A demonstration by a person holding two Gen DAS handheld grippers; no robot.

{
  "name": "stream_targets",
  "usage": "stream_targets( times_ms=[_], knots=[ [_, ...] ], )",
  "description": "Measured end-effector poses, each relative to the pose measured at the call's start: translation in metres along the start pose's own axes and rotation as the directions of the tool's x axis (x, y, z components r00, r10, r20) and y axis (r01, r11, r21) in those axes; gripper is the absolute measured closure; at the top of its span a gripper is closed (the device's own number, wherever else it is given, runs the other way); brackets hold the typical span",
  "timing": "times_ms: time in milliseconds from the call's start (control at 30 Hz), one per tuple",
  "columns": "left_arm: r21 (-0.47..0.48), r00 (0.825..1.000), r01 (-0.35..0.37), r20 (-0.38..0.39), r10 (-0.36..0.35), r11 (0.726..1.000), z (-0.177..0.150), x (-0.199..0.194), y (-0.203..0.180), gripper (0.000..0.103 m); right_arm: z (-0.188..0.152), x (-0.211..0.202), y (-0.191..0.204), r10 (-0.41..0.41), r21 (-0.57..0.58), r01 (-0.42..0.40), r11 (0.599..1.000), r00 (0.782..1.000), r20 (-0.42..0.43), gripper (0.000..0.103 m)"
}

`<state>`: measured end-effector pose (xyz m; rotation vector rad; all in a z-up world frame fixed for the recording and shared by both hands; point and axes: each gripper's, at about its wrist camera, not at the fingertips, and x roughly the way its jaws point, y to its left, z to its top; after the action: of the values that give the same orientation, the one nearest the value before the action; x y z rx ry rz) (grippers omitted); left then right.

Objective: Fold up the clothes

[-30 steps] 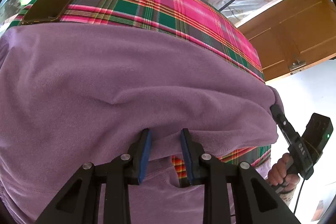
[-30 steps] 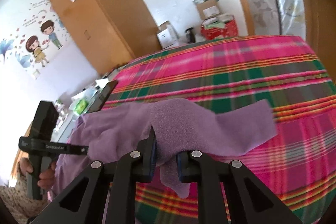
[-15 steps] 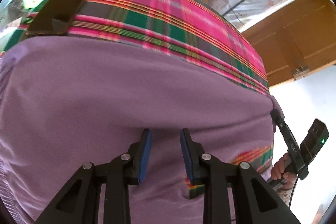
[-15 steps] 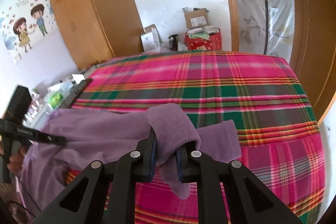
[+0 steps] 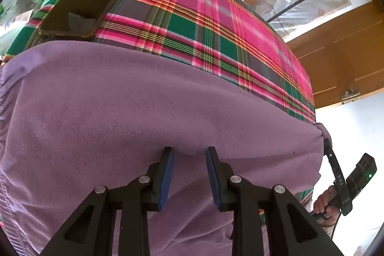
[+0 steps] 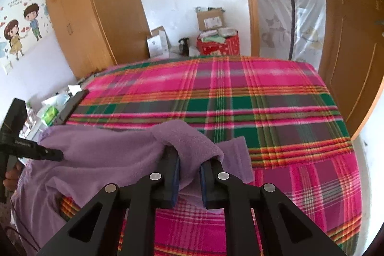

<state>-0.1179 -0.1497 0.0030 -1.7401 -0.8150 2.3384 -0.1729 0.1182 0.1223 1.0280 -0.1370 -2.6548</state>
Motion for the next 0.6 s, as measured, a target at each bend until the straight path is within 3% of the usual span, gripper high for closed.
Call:
stream_targets(
  times_ms=[467, 600],
  knots=[
    [-0.005, 1.0, 0.003, 0.008, -0.002, 1.0, -0.004, -0.005, 0.003, 0.074, 0.007, -0.022, -0.014, -0.001, 0.069, -0.003, 0.998, 0.998, 0.06, 0.092],
    [0.0, 1.0, -0.006, 0.008, 0.006, 1.0, -0.004, -0.004, 0.002, 0.074, 0.008, -0.021, -0.012, -0.063, 0.049, 0.06, 0.997, 0.996, 0.065, 0.092]
  ],
)
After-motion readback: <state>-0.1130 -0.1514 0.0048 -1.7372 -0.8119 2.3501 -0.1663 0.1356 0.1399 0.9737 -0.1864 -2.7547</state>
